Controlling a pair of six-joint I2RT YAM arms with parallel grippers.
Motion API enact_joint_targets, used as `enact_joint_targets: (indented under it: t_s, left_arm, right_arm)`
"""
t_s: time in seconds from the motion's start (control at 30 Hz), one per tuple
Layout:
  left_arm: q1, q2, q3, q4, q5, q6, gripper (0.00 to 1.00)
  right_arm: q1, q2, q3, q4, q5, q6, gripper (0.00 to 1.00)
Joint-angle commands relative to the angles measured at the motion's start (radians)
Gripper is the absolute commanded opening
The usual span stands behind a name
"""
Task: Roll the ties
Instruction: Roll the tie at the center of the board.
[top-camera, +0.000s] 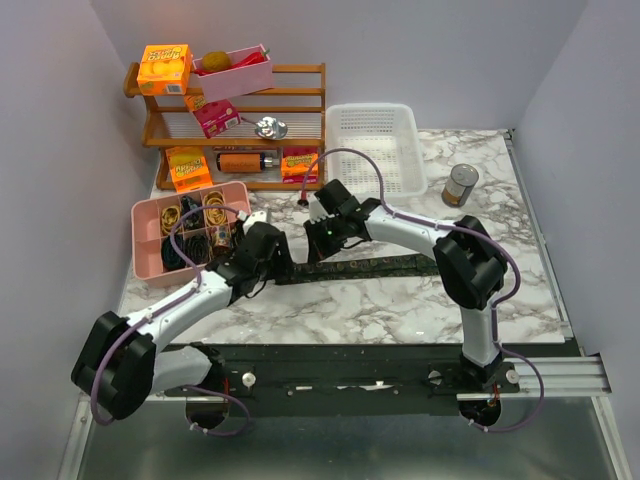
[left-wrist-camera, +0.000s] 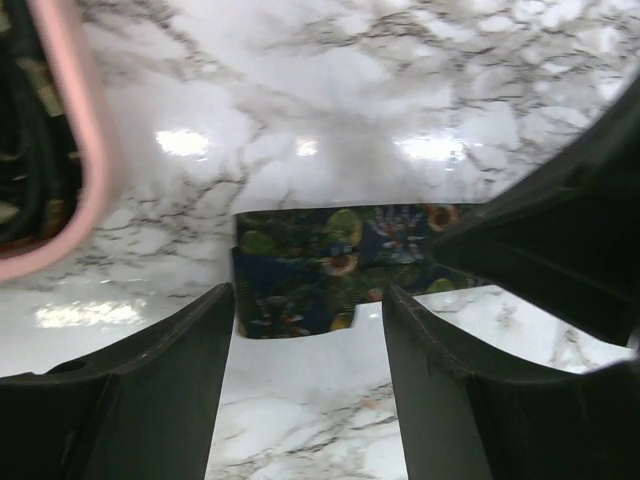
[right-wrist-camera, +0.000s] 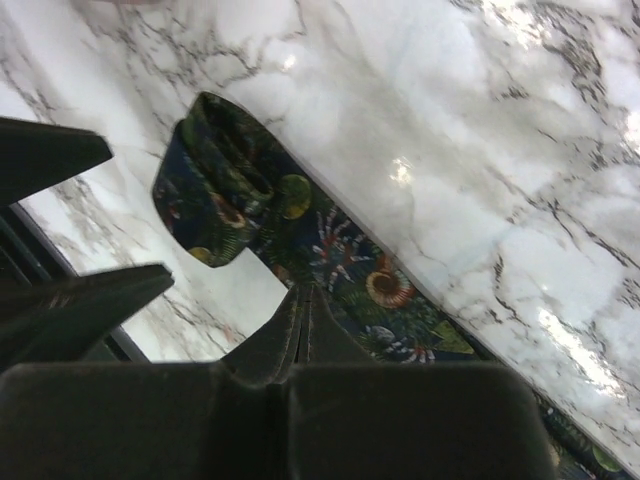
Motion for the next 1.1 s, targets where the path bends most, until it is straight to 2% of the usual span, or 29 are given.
enact_joint_targets:
  t_s: [0.0, 0.03, 0.07, 0.17, 0.5, 1.07]
  left_arm:
    - [0.085, -0.079, -0.084, 0.025, 0.123, -0.016, 0.74]
    - [0.111, -0.091, -0.108, 0.029, 0.133, -0.016, 0.75]
    - [0.118, -0.103, -0.119, 0.033, 0.14, -0.017, 0.81]
    - [0.157, -0.137, -0.158, 0.054, 0.184, -0.016, 0.85]
    - [0.25, -0.136, -0.245, 0.189, 0.333, -0.025, 0.82]
    - [0.258, -0.024, -0.299, 0.364, 0.385, -0.043, 0.78]
  right_arm:
    - [0.035, -0.027, 0.047, 0.014, -0.053, -0.014, 0.01]
    - [0.041, -0.023, 0.056, 0.016, -0.058, -0.014, 0.01]
    - [0.05, -0.018, 0.062, 0.014, -0.062, -0.014, 0.01]
    - [0.069, 0.003, 0.079, 0.014, -0.075, -0.01, 0.0]
    - [0.079, 0.094, 0.131, 0.014, -0.049, -0.007, 0.01]
    - [0.079, 0.166, 0.141, 0.011, 0.056, -0.014, 0.01]
